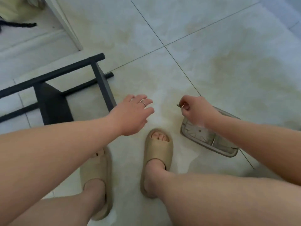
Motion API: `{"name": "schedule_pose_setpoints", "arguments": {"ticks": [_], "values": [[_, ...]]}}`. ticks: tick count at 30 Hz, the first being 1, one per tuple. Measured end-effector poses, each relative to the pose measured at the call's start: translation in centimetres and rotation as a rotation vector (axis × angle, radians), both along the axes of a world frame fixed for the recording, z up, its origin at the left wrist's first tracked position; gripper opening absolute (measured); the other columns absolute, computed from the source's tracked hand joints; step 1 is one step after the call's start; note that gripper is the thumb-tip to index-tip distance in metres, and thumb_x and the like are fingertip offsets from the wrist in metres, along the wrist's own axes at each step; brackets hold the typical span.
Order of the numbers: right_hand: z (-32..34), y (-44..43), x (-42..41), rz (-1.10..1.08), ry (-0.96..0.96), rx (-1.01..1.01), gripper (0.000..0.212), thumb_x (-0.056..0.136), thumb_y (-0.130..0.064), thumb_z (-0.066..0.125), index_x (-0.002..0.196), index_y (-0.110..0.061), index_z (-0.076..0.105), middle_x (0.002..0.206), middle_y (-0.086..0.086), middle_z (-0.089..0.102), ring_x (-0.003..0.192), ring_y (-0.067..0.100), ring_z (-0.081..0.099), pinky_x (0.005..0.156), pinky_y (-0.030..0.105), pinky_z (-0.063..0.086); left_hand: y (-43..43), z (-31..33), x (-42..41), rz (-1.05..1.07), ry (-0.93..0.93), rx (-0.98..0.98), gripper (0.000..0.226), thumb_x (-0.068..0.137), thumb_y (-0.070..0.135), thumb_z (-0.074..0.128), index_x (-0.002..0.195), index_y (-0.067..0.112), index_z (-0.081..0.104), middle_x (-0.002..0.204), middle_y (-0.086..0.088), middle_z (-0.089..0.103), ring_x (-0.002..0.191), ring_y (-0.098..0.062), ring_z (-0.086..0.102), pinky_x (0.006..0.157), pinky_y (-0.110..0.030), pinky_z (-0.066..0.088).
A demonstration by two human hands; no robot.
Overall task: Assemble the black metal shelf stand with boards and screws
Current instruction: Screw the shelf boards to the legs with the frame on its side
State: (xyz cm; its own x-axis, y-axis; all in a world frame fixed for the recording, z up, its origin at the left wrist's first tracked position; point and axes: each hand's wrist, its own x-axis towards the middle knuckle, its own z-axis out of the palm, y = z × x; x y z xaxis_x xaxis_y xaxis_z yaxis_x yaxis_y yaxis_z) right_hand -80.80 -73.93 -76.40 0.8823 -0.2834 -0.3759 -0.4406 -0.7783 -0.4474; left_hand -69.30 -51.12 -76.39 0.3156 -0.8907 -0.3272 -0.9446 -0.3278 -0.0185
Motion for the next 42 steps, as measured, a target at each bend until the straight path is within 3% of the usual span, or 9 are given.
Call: {"name": "schedule_pose_setpoints", "arguments": {"ticks": [3, 8, 11, 16, 20, 25, 28, 36, 42], "values": [[2.6, 4.8, 2.6, 0.107, -0.021, 0.092, 0.017, 0.091, -0.008, 0.051, 0.1, -0.023, 0.051, 0.083, -0.002, 0.07, 0.079, 0.024, 0.061, 0.067, 0.035, 0.046, 5.2, 2.9, 1.5, 0.242, 0.039, 0.013, 0.041, 0.1, 0.037, 0.045, 0.139, 0.027, 0.046, 0.153, 0.0, 0.039, 0.142, -0.024, 0.03, 0.11, -0.043, 0.034], [4.8, 11.9, 6.0, 0.167, 0.028, 0.288, 0.025, 0.09, -0.005, 0.052, 0.084, -0.025, 0.067, 0.079, -0.005, 0.073, 0.066, 0.006, 0.066, 0.074, 0.04, 0.059, 12.8, 5.0, 3.3, 0.57, 0.23, 0.07, 0.036, 0.101, 0.038, 0.045, 0.135, 0.029, 0.051, 0.138, 0.001, 0.053, 0.125, -0.023, 0.05, 0.101, -0.043, 0.044], [4.7, 14.6, 7.5, 0.132, 0.05, 0.429, 0.015, 0.088, -0.006, 0.064, 0.088, -0.02, 0.071, 0.07, -0.006, 0.069, 0.064, 0.012, 0.061, 0.075, 0.04, 0.056, 15.0, 4.3, 4.8, 0.776, 0.388, 0.031, 0.032, 0.102, 0.039, 0.047, 0.13, 0.027, 0.055, 0.13, 0.002, 0.06, 0.114, -0.02, 0.056, 0.098, -0.039, 0.048], [1.8, 17.0, 8.6, 0.097, 0.014, 0.548, 0.015, 0.096, -0.008, 0.062, 0.101, -0.016, 0.074, 0.071, -0.008, 0.069, 0.064, 0.004, 0.064, 0.074, 0.023, 0.056, 14.8, -0.7, 6.6, 0.968, 0.598, -0.127, 0.028, 0.102, 0.039, 0.048, 0.119, 0.023, 0.063, 0.123, 0.001, 0.063, 0.106, -0.019, 0.056, 0.087, -0.03, 0.041], [-1.0, 17.8, 8.2, 0.04, -0.068, 0.577, 0.021, 0.097, -0.007, 0.06, 0.1, -0.023, 0.074, 0.071, -0.009, 0.07, 0.066, 0.001, 0.065, 0.072, 0.016, 0.051, 13.6, -5.1, 7.1, 1.084, 0.817, -0.216, 0.036, 0.104, 0.042, 0.044, 0.111, 0.015, 0.066, 0.112, -0.004, 0.07, 0.102, -0.026, 0.065, 0.093, -0.039, 0.051], [-2.6, 17.2, 6.9, -0.015, -0.218, 0.643, 0.021, 0.095, -0.001, 0.062, 0.093, -0.021, 0.07, 0.077, 0.004, 0.073, 0.07, 0.012, 0.069, 0.073, 0.037, 0.059, 12.4, -7.1, 6.9, 1.079, 1.021, -0.235, 0.05, 0.103, 0.052, 0.038, 0.113, 0.016, 0.071, 0.107, 0.0, 0.075, 0.089, -0.017, 0.07, 0.091, -0.032, 0.051], [-3.9, 16.8, 6.1, -0.061, -0.249, 0.676, 0.015, 0.093, -0.005, 0.064, 0.091, -0.02, 0.062, 0.08, 0.004, 0.074, 0.073, 0.019, 0.071, 0.061, 0.062, 0.057, 12.2, -7.8, 6.5, 1.082, 1.14, -0.222, 0.055, 0.103, 0.054, 0.038, 0.11, 0.009, 0.068, 0.095, -0.005, 0.077, 0.07, -0.018, 0.075, 0.074, -0.037, 0.06], [-6.5, 17.2, 4.0, -0.072, -0.26, 0.73, 0.012, 0.088, -0.008, 0.063, 0.088, -0.02, 0.059, 0.08, 0.007, 0.073, 0.069, 0.025, 0.069, 0.069, 0.045, 0.057, 11.6, -8.0, 6.3, 1.049, 1.162, -0.318, 0.037, 0.101, 0.038, 0.054, 0.101, 0.003, 0.067, 0.083, -0.015, 0.075, 0.068, -0.025, 0.075, 0.068, -0.04, 0.061], [-6.5, 16.5, 3.7, -0.002, -0.304, 0.617, 0.02, 0.091, 0.001, 0.065, 0.09, -0.018, 0.059, 0.08, 0.0, 0.073, 0.074, 0.021, 0.072, 0.073, 0.041, 0.057, 11.8, -8.3, 5.9, 1.05, 1.096, -0.395, 0.039, 0.101, 0.037, 0.052, 0.089, 0.003, 0.066, 0.053, -0.001, 0.058, 0.041, -0.01, 0.059, 0.044, -0.017, 0.044]]}}
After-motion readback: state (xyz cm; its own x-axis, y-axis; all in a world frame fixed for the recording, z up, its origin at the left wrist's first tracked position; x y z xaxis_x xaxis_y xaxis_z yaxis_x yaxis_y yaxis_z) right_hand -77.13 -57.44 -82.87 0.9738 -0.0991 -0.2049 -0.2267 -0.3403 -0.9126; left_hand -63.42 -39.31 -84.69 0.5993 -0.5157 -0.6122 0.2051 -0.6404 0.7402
